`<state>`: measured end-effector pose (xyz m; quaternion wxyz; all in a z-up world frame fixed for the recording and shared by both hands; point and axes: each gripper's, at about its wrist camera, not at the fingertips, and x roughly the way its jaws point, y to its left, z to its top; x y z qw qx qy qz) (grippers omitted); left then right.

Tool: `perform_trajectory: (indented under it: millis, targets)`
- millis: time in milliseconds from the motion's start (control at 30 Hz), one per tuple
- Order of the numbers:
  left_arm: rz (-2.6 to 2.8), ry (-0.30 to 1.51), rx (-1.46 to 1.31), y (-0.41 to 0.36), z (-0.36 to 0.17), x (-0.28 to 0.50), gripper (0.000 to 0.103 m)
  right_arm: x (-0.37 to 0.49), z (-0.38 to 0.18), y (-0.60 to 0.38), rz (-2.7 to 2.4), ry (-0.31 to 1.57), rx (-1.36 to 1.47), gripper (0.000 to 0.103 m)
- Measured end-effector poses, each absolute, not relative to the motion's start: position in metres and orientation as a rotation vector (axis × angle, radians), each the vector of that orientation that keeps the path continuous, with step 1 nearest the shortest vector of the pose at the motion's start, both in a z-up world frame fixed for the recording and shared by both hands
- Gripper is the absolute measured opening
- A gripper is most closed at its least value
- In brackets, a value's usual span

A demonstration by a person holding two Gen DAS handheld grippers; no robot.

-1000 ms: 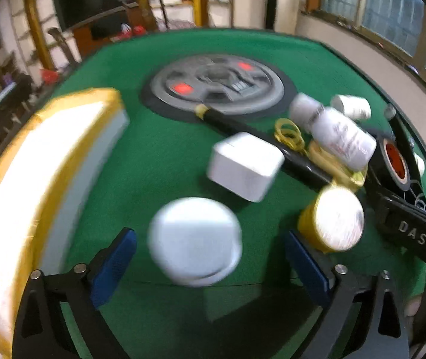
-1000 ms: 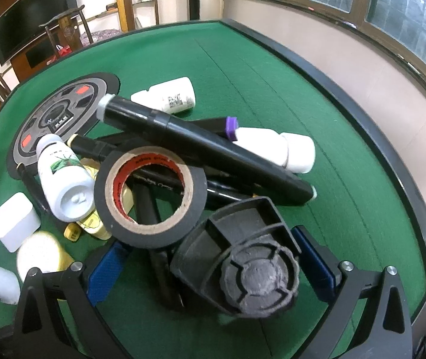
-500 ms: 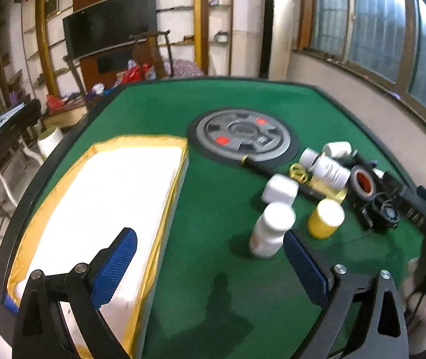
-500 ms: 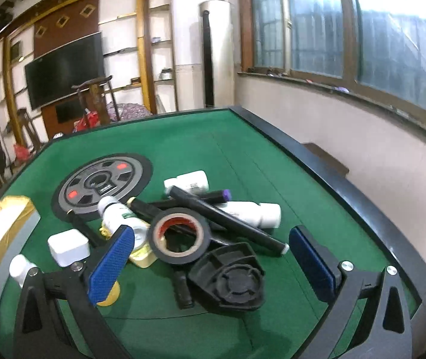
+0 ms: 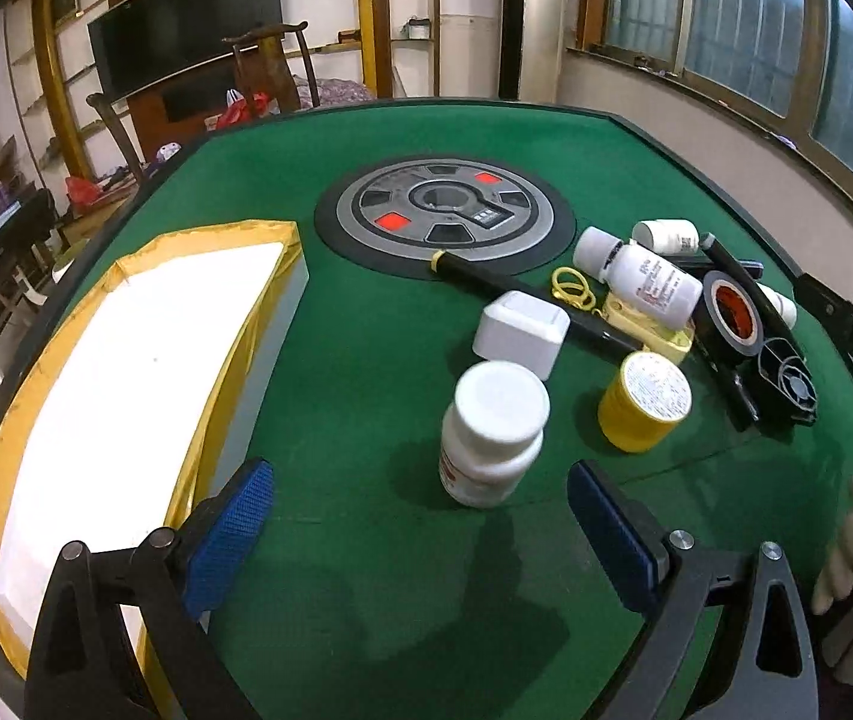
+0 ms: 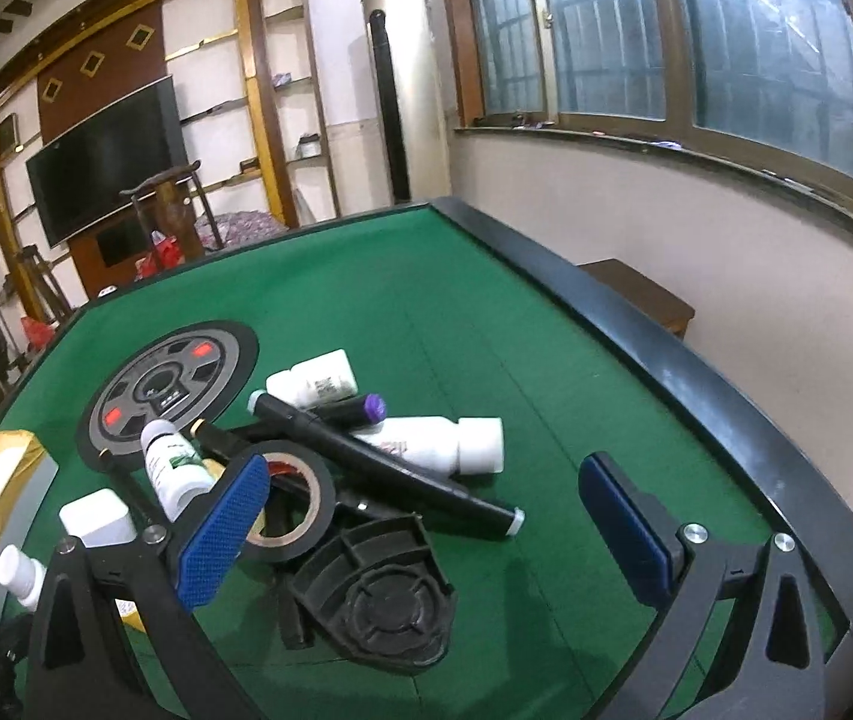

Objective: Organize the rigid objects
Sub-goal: 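Move the left tool toward the white round jar and open around it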

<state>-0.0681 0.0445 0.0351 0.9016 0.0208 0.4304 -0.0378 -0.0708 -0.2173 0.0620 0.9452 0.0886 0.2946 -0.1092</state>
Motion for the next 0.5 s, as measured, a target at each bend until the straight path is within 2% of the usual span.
perform_trajectory:
  millis: [200, 500]
  targets:
    - [-0.046, 0.877, 0.110, 0.034, 0.030, -0.066, 0.100, -0.072, 0.061, -0.213, -0.213, 0.604, 0.179, 0.103]
    - [-0.086, 0.953, 0.105, 0.025, 0.008, -0.038, 0.100, -0.070, 0.056, -0.209, -0.217, 0.624, 0.175, 0.103]
